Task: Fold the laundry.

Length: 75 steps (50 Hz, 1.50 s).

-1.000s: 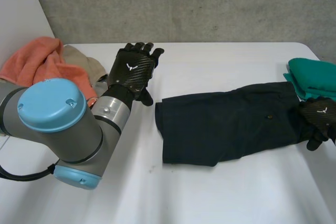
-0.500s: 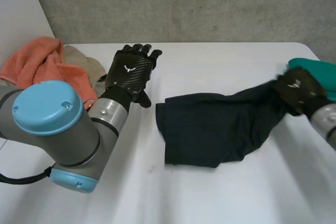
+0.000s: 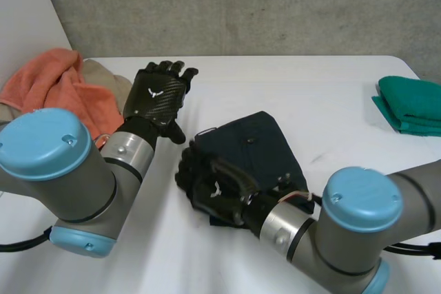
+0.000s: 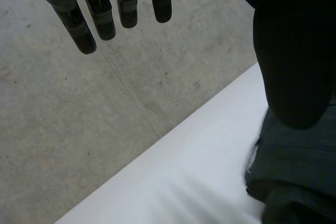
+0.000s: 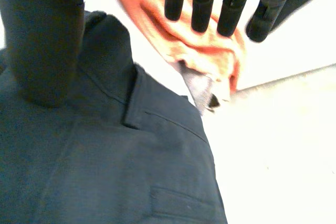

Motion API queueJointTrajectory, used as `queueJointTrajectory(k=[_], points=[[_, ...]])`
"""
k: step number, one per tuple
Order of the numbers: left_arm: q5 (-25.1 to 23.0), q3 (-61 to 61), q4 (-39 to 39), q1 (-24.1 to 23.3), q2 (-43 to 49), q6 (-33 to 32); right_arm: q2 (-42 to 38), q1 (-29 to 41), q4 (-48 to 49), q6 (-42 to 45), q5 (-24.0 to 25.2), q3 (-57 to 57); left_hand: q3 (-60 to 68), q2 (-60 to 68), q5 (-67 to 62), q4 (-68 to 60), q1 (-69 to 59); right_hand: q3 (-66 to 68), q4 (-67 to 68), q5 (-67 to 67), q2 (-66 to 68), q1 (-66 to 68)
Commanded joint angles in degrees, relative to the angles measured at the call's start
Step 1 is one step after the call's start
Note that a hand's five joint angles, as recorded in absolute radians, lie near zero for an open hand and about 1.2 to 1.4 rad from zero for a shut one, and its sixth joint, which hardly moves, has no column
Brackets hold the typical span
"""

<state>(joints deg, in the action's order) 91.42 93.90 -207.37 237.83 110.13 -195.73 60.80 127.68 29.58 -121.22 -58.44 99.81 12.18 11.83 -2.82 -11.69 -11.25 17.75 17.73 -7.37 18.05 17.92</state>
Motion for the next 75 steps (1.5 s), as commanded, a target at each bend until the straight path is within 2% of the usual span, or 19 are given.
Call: queueJointTrajectory(k=[1,5,9,12,16,20,25,31,36,41,46,50,54,55,58,59,63,68,75], points=[[0.16,-2.67,-0.23,0.17,-0.62,0.17,13.10,-3.39,-0.66,-29.61,-4.92,0.65,-2.18,-1.83,2.82,1.69,1.25,-7.75,-7.73,7.37,-8.05,-7.92],[0.16,-5.13,0.82,-0.70,-0.53,1.49,17.05,-6.72,-3.19,-44.67,-6.85,-0.49,-2.18,-1.83,2.82,1.69,1.25,-7.75,-7.73,7.37,-8.05,-7.92],[0.07,-8.29,3.89,-3.16,0.08,3.86,19.27,-14.27,-12.14,-48.67,-10.71,-3.38,-2.14,-1.78,2.78,1.65,1.21,-7.75,-7.73,7.37,-8.05,-7.92],[0.16,-11.37,7.67,-4.57,2.09,5.62,17.52,-17.01,-17.00,-48.67,-11.69,-5.85,-1.80,-1.45,2.44,1.31,0.87,-7.75,-7.73,7.37,-8.05,-7.92],[1.03,-16.37,12.50,-7.46,7.63,6.86,11.37,-17.28,-24.64,-48.67,-11.78,-12.70,-1.13,-0.78,1.77,0.64,0.20,-7.75,-7.73,7.37,-8.05,-7.92],[5.16,-21.21,17.69,-10.37,13.69,6.77,2.86,-17.28,-32.29,-48.49,-10.73,-19.72,-1.13,-0.77,1.76,0.64,0.20,-7.75,-7.73,7.37,-8.05,-7.92],[9.03,-23.94,22.17,-11.43,19.58,6.33,-4.72,-17.28,-34.68,-46.48,-8.18,-23.17,-1.97,-1.61,2.60,1.48,1.04,-7.75,-7.73,7.37,-8.05,-7.92],[9.12,-23.68,25.17,-11.43,23.10,4.49,-10.43,-17.28,-34.59,-38.50,-8.79,-23.70,-2.18,-1.83,2.82,1.69,1.25,-7.75,-7.73,7.37,-8.05,-7.92],[9.12,-23.59,27.71,-11.34,24.60,2.55,-11.49,-17.37,-34.59,-33.12,-11.34,-23.79,-1.97,-1.62,2.61,1.48,1.04,-7.75,-7.73,7.37,-8.05,-7.92],[8.60,-23.76,28.33,-10.90,23.37,2.64,-9.48,-17.46,-34.06,-32.32,-13.27,-23.08,-1.13,-0.77,1.76,0.64,0.20,-7.75,-7.73,7.37,-8.05,-7.92],[8.07,-24.29,27.81,-10.38,16.88,2.64,-2.46,-17.46,-29.51,-31.44,-14.07,-18.53,-0.62,-0.27,1.26,0.13,-0.31,-7.75,-7.73,7.37,-8.05,-7.92],[3.86,-24.73,27.02,-8.18,10.37,2.64,4.82,-16.94,-24.15,-31.09,-15.03,-12.65,-0.45,-0.10,1.09,-0.04,-0.47,-7.75,-7.73,7.37,-8.05,-7.92],[-5.97,-25.35,25.70,-4.84,6.59,2.81,12.48,-16.58,-17.74,-31.09,-16.43,-3.70,0.22,0.57,0.42,-0.71,-1.15,-7.75,-7.73,7.37,-8.05,-7.92],[-10.61,-25.87,25.61,-4.14,5.89,2.90,13.28,-16.49,-16.41,-31.09,-16.53,-1.74,0.39,0.74,0.25,-0.88,-1.32,-7.75,-7.73,7.37,-8.05,-7.92],[-17.66,-27.01,25.78,-3.34,5.27,3.16,14.61,-15.36,-11.85,-31.00,-16.53,5.19,1.40,1.75,-0.76,-1.89,-2.33,-7.75,-7.73,7.37,-8.05,-7.92],[-21.77,-27.89,26.05,-2.91,4.92,3.42,14.61,-14.92,-11.04,-31.09,-16.44,6.70,1.40,1.75,-0.76,-1.89,-2.33,-7.75,-7.73,7.37,-8.05,-7.92],[-28.47,-29.56,28.15,-1.85,3.78,5.00,14.17,-13.42,-7.79,-31.09,-15.82,13.03,1.56,1.92,-0.93,-2.05,-2.49,-7.75,-7.73,7.37,-8.05,-7.92],[-31.74,-30.45,30.27,-1.14,4.12,7.29,13.56,-13.07,-2.34,-31.18,-13.63,17.87,1.40,1.75,-0.76,-1.89,-2.33,-7.75,-7.73,7.37,-8.05,-7.92],[-31.57,-30.27,30.18,-2.72,5.53,7.73,8.11,-11.66,6.27,-30.92,-12.92,19.37,1.40,1.75,-0.76,-1.89,-2.32,-7.75,-7.73,7.37,-8.05,-7.92]])
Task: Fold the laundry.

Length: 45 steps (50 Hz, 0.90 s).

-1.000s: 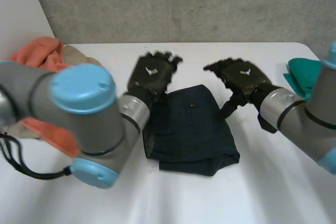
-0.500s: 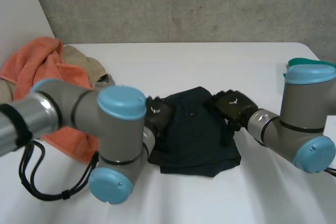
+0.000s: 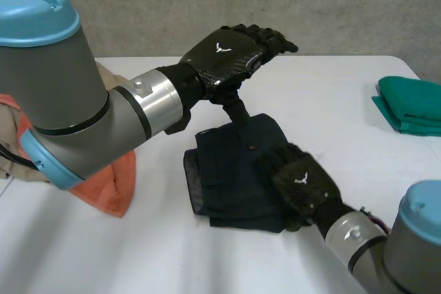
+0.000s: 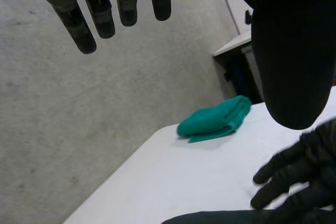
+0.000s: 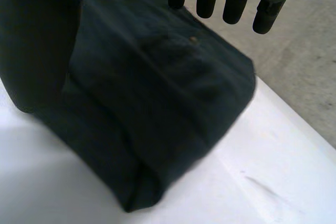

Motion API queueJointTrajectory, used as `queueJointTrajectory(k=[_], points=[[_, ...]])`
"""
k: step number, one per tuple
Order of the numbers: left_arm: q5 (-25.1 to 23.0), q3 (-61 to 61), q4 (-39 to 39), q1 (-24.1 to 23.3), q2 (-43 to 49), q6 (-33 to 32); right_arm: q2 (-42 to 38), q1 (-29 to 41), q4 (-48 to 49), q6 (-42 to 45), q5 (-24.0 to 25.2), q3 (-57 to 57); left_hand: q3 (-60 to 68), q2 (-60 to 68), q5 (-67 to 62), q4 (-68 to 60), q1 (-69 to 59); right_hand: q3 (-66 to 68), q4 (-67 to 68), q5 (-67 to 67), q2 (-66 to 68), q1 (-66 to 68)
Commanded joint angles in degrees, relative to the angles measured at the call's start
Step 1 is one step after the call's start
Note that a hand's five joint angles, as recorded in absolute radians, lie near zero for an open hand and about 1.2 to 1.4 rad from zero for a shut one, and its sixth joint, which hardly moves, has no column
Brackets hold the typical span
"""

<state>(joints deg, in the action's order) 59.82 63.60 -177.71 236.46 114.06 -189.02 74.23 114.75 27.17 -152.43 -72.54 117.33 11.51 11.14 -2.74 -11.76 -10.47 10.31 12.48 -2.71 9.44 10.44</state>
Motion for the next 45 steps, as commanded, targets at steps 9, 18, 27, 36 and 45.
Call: queueJointTrajectory(k=[9,18,27,36,45], points=[[0.12,0.47,0.35,-1.88,2.57,1.02,-10.16,1.79,17.38,0.29,-0.41,1.67,1.56,1.94,-0.33,-1.32,-2.61,-0.31,-2.48,2.71,0.56,-0.44],[0.21,0.56,0.26,-1.80,2.83,1.02,-12.44,1.70,19.24,0.12,-0.94,-1.84,1.39,1.77,-0.17,-1.15,-2.44,3.45,1.28,-1.05,4.32,3.32],[0.73,0.82,-0.80,-1.71,2.83,1.02,-16.31,2.14,18.97,0.03,-1.03,-7.03,1.56,1.93,-0.33,-1.31,-2.60,20.76,18.59,-18.36,21.63,20.63],[0.73,0.82,-0.80,-1.18,2.39,1.10,-19.56,2.76,19.06,-1.99,-1.47,-15.64,1.56,1.94,-0.33,-1.31,-2.60,69.69,67.52,-67.28,70.56,69.56],[0.56,0.65,-0.97,-1.09,1.43,1.10,-18.08,2.14,17.22,-8.40,-1.82,-24.60,1.22,1.60,0.00,-0.98,-2.27,69.69,67.52,-67.29,70.56,69.56]])
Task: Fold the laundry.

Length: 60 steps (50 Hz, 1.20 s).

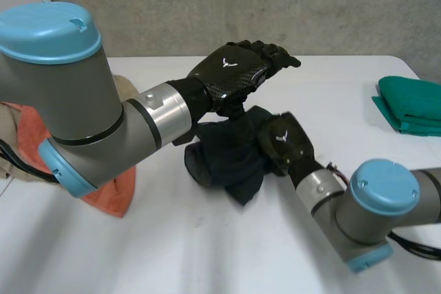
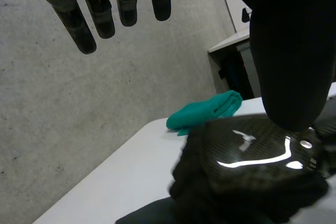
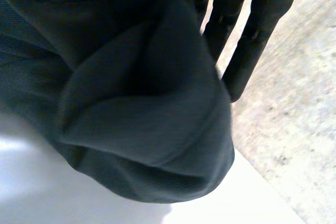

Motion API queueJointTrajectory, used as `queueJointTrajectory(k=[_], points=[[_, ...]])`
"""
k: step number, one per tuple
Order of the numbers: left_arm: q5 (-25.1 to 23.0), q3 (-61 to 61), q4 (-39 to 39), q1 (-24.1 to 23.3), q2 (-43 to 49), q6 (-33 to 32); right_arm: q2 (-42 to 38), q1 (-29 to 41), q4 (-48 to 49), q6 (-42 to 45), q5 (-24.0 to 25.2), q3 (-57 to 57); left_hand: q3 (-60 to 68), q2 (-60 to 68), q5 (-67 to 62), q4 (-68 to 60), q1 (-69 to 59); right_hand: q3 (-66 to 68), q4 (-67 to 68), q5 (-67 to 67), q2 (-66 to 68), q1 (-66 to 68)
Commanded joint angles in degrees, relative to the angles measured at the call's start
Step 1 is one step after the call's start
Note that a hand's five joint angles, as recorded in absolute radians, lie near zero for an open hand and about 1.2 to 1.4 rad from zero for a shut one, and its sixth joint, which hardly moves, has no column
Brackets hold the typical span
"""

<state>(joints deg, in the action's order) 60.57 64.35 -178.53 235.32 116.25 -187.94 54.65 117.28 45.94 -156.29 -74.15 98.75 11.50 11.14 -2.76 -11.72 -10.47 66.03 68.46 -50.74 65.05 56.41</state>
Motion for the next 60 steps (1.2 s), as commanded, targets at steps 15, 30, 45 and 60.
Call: queueJointTrajectory(k=[15,30,45,60], points=[[-0.72,-0.72,-3.05,-0.91,-3.57,0.91,6.26,-20.23,-1.55,-16.67,1.82,-22.53,1.41,1.77,-0.15,-1.19,-2.43,13.97,11.54,-19.26,14.95,23.59],[-1.24,0.07,-4.64,-3.11,-2.43,2.14,-20.98,-42.65,7.32,-23.53,13.76,-42.76,1.91,2.27,-0.65,-1.69,-2.93,13.97,11.54,-19.26,14.95,23.59],[-1.07,0.95,-4.64,-3.28,-0.85,2.14,-27.41,-49.43,13.74,-22.21,24.06,-35.47,2.08,2.44,-0.82,-1.86,-3.10,13.97,11.54,-19.26,14.95,23.59],[-1.07,1.56,-4.64,-4.08,-2.69,1.97,-9.75,-55.75,-18.85,-2.02,13.96,-32.13,1.91,2.27,-0.66,-1.69,-2.94,-56.03,-58.46,50.74,-55.05,-46.41]])
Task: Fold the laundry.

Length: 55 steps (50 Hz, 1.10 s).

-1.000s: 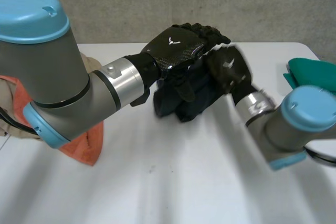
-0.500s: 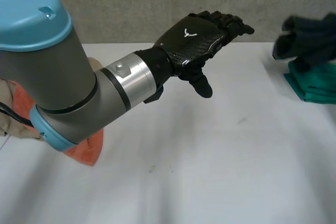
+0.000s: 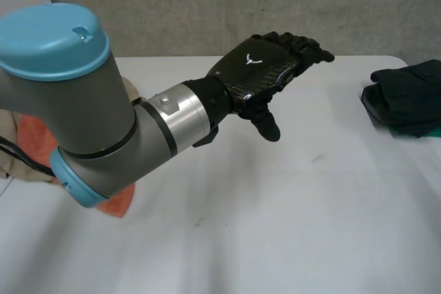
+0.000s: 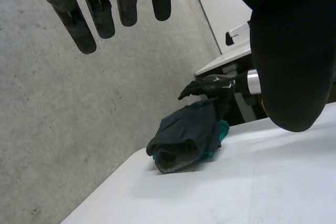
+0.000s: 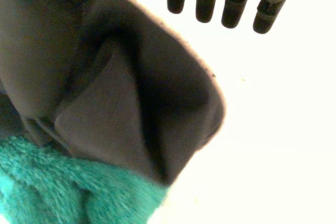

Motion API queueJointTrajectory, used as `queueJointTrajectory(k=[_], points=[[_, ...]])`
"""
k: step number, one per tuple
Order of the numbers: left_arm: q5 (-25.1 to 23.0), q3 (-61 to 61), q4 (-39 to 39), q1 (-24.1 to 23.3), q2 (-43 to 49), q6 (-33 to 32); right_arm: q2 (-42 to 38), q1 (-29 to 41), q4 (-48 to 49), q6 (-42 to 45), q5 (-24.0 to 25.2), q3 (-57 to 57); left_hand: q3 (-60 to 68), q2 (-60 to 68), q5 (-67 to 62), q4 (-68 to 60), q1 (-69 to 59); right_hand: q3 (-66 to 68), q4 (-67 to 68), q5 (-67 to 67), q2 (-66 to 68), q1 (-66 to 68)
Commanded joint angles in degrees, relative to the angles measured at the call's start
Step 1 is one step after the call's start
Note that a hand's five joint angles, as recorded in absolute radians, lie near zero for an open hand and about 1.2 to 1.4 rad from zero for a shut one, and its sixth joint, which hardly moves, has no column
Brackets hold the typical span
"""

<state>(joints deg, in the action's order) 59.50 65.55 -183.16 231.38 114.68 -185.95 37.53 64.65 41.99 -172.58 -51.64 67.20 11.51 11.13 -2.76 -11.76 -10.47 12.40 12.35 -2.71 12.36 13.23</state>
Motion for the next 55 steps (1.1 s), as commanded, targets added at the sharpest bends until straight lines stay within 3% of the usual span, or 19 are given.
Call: queueJointTrajectory(k=[1,3,7,9,15,18,19,22,23,26,27,34,39,41,46,49,50,55], points=[[0.09,0.37,0.00,-0.23,-1.30,-0.03,8.43,-3.48,-16.23,16.37,-10.48,-0.75,1.90,2.28,-0.65,-1.65,-2.94,-2.40,-2.35,2.71,-2.36,-3.23],[0.09,0.54,-0.09,-0.32,-1.74,0.06,11.76,-3.75,-19.30,22.51,-16.87,-1.62,1.90,2.28,-0.65,-1.65,-2.94,-2.40,-2.35,2.71,-2.36,-3.23],[0.09,0.63,-0.09,-0.32,-2.88,0.06,16.16,-3.14,-19.59,29.38,-24.79,-2.07,1.90,2.28,-0.65,-1.65,-2.94,-2.40,-2.35,2.71,-2.36,-3.23],[0.35,0.63,-0.27,-0.23,-3.93,0.14,17.57,-1.91,-17.66,30.10,-25.79,-1.72,1.90,2.28,-0.65,-1.65,-2.94,-2.40,-2.35,2.71,-2.36,-3.23],[2.46,0.45,-1.41,0.56,-7.10,0.23,25.46,11.16,-7.47,26.25,-22.20,5.20,2.07,2.45,-0.82,-1.82,-3.10,-2.40,-2.35,2.71,-2.36,-3.23],[8.25,0.45,-1.50,3.19,-8.94,-0.12,29.87,14.61,-5.35,24.22,-18.51,10.74,2.07,2.45,-0.82,-1.82,-3.10,-2.40,-2.35,2.71,-2.36,-3.23],[11.74,0.72,-1.50,5.89,-9.47,-0.38,32.58,16.45,-5.17,23.26,-15.36,14.50,2.07,2.45,-0.82,-1.82,-3.10,-2.40,-2.35,2.71,-2.36,-3.23],[16.25,1.07,-0.71,11.79,-9.39,-1.35,35.68,19.80,-5.43,23.07,-11.12,20.32,1.73,2.11,-0.48,-1.48,-2.77,-2.40,-2.35,2.71,-2.36,-3.23],[18.61,2.20,-0.18,15.90,-9.21,-2.92,36.99,22.33,-5.78,23.07,-8.93,24.00,1.56,1.94,-0.32,-1.32,-2.60,-2.40,-2.35,2.71,-2.36,-3.23],[20.04,4.75,-0.18,20.67,-8.69,-6.96,38.23,27.95,-6.22,23.77,-6.89,30.77,1.56,1.94,-0.31,-1.31,-2.60,-2.40,-2.35,2.71,-2.36,-3.23],[20.04,6.15,-0.09,23.73,-7.20,-11.15,38.41,29.03,-6.48,24.04,-6.89,32.11,1.23,1.61,0.02,-0.98,-2.27,-2.40,-2.35,2.71,-2.36,-3.23],[20.74,8.62,0.44,32.71,5.18,-32.60,39.03,32.03,-8.77,28.87,-8.21,40.38,1.06,1.44,0.19,-0.81,-2.10,-2.40,-2.35,2.71,-2.36,-3.23],[20.48,9.33,-0.09,37.38,10.73,-41.33,38.85,31.76,-9.91,30.72,-9.09,42.75,2.23,2.61,-0.98,-1.98,-3.27,-2.40,-2.35,2.71,-2.36,-3.23],[20.39,8.98,-0.53,38.17,11.96,-42.30,38.76,31.76,-10.17,30.63,-9.18,43.28,6.58,6.96,-5.33,-6.33,-7.62,-2.40,-2.35,2.71,-2.36,-3.23],[20.13,8.37,-1.93,38.35,14.43,-42.13,38.76,31.59,-10.18,30.54,-9.18,43.98,42.00,42.38,-40.76,-41.76,-43.04,-2.40,-2.35,2.71,-2.36,-3.23],[20.13,8.45,-2.29,37.48,14.34,-42.22,38.76,30.71,-10.18,30.54,-9.35,44.42,56.36,56.74,-55.11,-56.11,-57.40,-2.40,-2.35,2.71,-2.36,-3.23],[20.30,8.28,-2.37,37.13,14.17,-42.13,38.85,30.45,-10.18,30.54,-9.35,44.51,68.37,68.75,-67.12,-68.12,-69.40,-2.40,-2.35,2.71,-2.36,-3.23],[22.76,8.01,-2.99,33.97,13.03,-41.08,39.90,29.39,-10.26,30.46,-9.79,44.86,68.49,68.87,-67.24,-68.24,-69.53,-2.40,-2.35,2.71,-2.36,-3.23]])
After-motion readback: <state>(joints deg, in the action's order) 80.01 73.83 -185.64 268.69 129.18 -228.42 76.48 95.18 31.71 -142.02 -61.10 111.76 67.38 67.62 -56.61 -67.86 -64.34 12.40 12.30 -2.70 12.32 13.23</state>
